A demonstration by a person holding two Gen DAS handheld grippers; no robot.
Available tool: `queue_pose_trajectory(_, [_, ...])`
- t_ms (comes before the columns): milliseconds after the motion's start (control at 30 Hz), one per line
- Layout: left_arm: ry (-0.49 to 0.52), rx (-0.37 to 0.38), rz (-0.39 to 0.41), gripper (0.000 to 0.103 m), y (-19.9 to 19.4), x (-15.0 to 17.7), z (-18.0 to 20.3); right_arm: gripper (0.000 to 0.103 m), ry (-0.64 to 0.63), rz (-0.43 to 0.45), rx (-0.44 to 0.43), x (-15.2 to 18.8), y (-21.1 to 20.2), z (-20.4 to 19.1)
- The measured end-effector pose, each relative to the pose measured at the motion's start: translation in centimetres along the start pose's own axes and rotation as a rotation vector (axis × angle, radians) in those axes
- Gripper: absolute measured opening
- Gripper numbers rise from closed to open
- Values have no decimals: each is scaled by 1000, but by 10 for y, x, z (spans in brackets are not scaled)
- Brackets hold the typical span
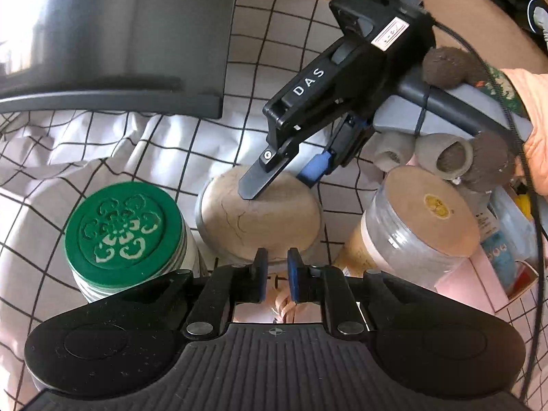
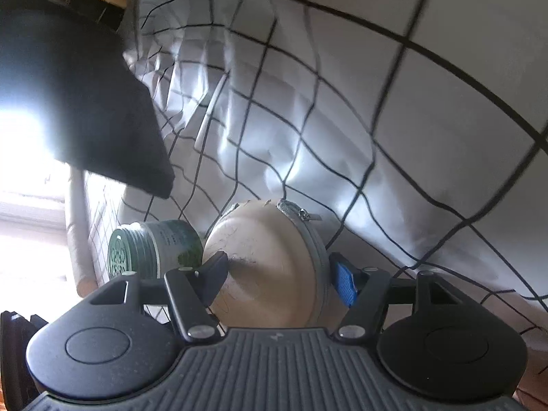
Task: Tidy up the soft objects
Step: 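Grasp the beige round pouch with the right tool while the left tool approaches the tan bow, then lift the beige pouch with the right tool while the left tool grasps the tan bow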
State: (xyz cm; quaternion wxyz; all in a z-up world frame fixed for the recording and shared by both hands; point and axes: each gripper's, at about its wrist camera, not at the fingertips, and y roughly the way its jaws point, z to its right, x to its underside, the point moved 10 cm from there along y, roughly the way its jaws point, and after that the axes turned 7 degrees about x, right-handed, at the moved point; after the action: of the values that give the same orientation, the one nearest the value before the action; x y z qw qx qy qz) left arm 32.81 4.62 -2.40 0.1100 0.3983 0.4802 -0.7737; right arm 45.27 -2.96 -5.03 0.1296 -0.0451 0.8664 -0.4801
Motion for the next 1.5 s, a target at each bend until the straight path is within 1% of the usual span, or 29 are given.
queue_pose_trajectory(133, [-11,-3,-5,16,2,2,-3,67,-24,17,-7,0,-4,-6])
queue_pose_trajectory(233, [-21,-3,-8,16,3,4,-4,67,-45,50,-28,6,-20,-16])
queue_pose_trajectory(367, [-49,9,-14,16,5,8,-6,67,-105,70,-67,23,-44,-45])
queue_pose_trajectory(467, [-69,14,-17,16,9,10,-9,67,-163,77,-62,33,-53,-71])
queue_pose_trajectory(567, [-80,20,-15,16,13,8,-15,66,-176,94,-54,31,-53,-87])
queue_pose_trajectory(600, [-83,23,-15,16,13,8,-16,66,-171,107,-30,26,-52,-88])
queue_pose_trajectory(667, [-88,22,-17,16,13,9,-17,62,-180,133,54,18,-46,-87])
queue_pose_trajectory(700, [-90,21,-18,16,12,10,-17,60,-192,142,97,14,-42,-86])
queue_pose_trajectory(733, [-92,21,-20,16,11,11,-19,56,-201,144,121,11,-39,-85])
queue_pose_trajectory(767, [-94,20,-22,16,10,12,-19,55,-196,144,131,7,-35,-84])
queue_pose_trajectory(833, [-99,23,-24,16,8,15,-20,47,-163,139,110,1,-27,-82])
queue_pose_trajectory(900, [-106,22,-24,16,5,18,-22,43,-144,127,100,-4,-20,-78])
queue_pose_trajectory(1000, [-113,23,-28,16,-3,24,-22,43,-131,130,107,-9,-15,-74])
queue_pose_trajectory(1067, [-116,19,-36,16,-11,31,-21,41,-121,132,109,-9,-17,-74])
queue_pose_trajectory(1200, [-150,34,-65,17,-15,43,-18,40,-127,154,151,1,-33,-71])
queue_pose_trajectory(1300, [-117,23,-67,17,-14,40,-10,40,-129,171,198,9,-46,-67])
queue_pose_trajectory(1400, [-91,23,-51,18,-17,32,-1,40,-131,179,234,14,-51,-62])
queue_pose_trajectory(1500, [-107,4,-59,18,-15,25,2,40,-144,183,287,16,-51,-56])
